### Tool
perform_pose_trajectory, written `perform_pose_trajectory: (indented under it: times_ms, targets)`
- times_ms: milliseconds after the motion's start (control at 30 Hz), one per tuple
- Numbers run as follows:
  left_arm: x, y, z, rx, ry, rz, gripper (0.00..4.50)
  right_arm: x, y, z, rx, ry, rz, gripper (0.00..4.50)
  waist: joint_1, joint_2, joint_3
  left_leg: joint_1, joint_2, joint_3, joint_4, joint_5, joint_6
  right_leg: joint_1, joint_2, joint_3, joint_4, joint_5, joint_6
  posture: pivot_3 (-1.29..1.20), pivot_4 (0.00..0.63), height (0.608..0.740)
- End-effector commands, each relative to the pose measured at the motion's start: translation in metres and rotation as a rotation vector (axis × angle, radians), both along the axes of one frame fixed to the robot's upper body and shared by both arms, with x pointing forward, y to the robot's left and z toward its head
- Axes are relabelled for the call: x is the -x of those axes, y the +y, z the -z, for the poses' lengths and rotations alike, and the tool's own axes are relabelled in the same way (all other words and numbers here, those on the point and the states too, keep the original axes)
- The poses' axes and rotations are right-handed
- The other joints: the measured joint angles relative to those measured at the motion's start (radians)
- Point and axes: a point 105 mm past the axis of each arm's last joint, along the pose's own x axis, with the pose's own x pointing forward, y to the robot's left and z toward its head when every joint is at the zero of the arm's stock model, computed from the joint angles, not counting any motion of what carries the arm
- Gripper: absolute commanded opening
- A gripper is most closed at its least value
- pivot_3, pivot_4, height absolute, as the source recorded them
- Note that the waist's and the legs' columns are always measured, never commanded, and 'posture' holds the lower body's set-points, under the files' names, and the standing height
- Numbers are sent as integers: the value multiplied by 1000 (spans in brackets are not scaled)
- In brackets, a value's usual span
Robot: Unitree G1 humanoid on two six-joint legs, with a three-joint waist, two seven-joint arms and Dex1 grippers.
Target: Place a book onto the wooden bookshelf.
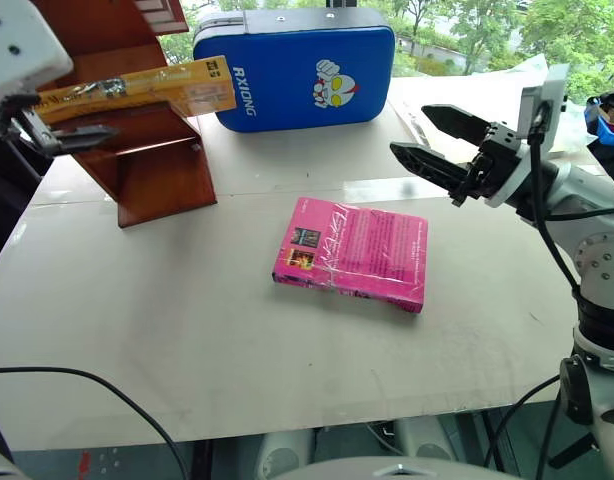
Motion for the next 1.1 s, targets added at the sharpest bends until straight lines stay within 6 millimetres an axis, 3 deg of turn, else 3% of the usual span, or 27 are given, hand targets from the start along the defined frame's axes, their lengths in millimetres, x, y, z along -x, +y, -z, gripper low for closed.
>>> perform_pose_trajectory:
  times_ms: [33, 100, 200, 300, 367, 467, 633, 767, 1000, 1100]
  targets:
    - [5, -33, -2, 119, 0, 139, 4473, 6, -3, -10, 2, -49, 12, 4500, 1, 0, 0, 0, 0, 0, 1, 0, 0, 0, 0, 0, 0, 0, 0, 0, 150, 740]
    - [0, -55, 6, 214, 6, 217, 4473, 6, -4, -10, 5, -53, 20, 4500, 0, 0, 0, -1, 0, 1, 2, 0, 0, 0, -1, 1, 1, 0, 0, 0, 150, 740]
    - [-16, -107, 31, 459, 11, 367, 4473, 6, -6, -9, 12, -57, 36, 4500, 7, 2, -1, -1, 0, -1, 4, 0, 0, 1, -1, 0, 2, 0, 0, 0, 150, 740]
    - [-40, -140, 52, 656, -80, 345, 4473, 7, -8, -9, 13, -61, 48, 4500, 13, 2, -1, 0, 0, -4, 10, 0, 0, 6, -2, -1, 3, 0, 1, 0, 150, 740]
    - [-65, -156, 72, 798, -188, 234, 4473, 8, -9, -10, 12, -62, 56, 4500, 8, 1, -1, 0, -2, -3, 12, 0, 0, 7, -2, 0, 1, 1, 2, 0, 150, 740]
    - [-100, -170, 98, 860, -323, 61, 4473, 8, -10, -10, 15, -59, 64, 4500, 5, 1, -2, 2, -2, -5, 12, 0, 0, 7, -2, 3, 2, 2, 3, 0, 150, 740]
    - [-136, -194, 90, 872, -511, 12, 4473, 9, -11, -12, 12, -62, 75, 4500, 11, 1, -1, 1, -3, -4, 11, 0, 0, 6, -1, 0, 3, 2, 1, 0, 150, 740]
    - [-153, -196, 74, 843, -664, -25, 3354, 10, -11, -13, 17, -69, 83, 4500, 12, 1, -1, 1, -3, -2, 11, 0, 0, 6, -2, 1, 1, 3, 2, 0, 150, 740]
    - [-162, -166, 61, 841, -827, -201, 56, 13, -19, -17, 15, -90, 126, 4500, 9, 1, -1, 0, -4, -3, 9, 0, 1, 6, -3, 0, -1, 3, 3, 0, 150, 740]
    - [-164, -153, 61, 828, -857, -280, 16, 13, -21, -16, 15, -91, 136, 4500, 10, 1, -1, -1, -4, -3, 9, 0, 1, 6, -3, 0, -2, 3, 3, 0, 150, 740]
